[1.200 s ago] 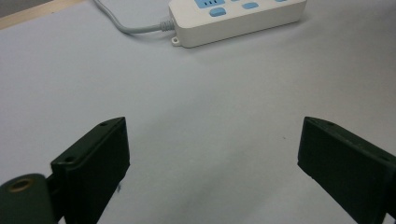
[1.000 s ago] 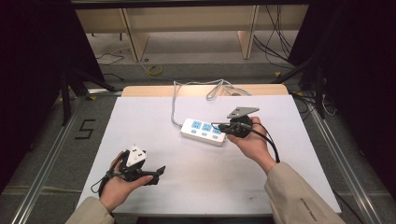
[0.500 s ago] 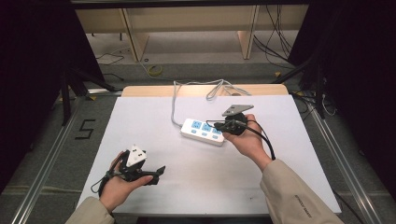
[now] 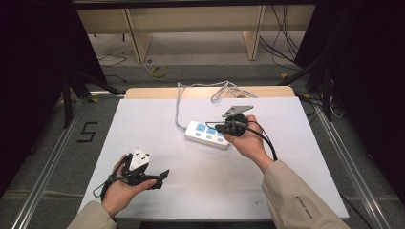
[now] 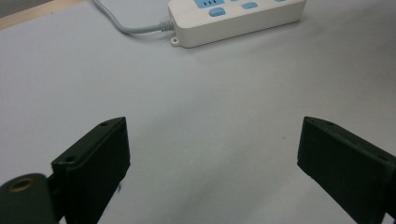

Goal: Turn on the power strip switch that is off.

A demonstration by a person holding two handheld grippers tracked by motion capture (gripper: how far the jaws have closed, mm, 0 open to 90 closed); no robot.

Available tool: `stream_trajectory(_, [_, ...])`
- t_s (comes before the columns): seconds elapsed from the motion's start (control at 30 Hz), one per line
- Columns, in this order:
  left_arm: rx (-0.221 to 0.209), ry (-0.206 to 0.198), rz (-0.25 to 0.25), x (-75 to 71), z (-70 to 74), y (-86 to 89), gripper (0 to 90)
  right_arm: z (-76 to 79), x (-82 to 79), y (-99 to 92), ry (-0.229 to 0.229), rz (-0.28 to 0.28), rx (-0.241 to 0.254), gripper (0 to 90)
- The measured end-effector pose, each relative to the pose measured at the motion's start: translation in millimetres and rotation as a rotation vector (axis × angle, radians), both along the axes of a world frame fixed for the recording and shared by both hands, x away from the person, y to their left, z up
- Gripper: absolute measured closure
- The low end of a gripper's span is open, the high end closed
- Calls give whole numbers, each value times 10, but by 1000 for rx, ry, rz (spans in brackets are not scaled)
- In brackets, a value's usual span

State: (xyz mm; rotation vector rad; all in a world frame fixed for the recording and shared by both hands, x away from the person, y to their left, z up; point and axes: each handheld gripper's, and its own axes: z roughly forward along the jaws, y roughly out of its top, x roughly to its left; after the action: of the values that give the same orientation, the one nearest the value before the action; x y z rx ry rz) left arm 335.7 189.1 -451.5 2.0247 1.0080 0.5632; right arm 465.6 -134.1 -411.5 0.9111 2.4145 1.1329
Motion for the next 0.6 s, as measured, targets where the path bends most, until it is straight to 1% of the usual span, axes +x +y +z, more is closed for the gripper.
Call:
stream_trajectory(0.27, [-1, 0, -1, 1, -1, -3, 90, -6, 28, 52, 7, 2, -11, 900])
stream_trajectory(0.6, [-4, 0, -1, 2, -2, -8, 90, -52, 74, 129, 16, 14, -30, 900])
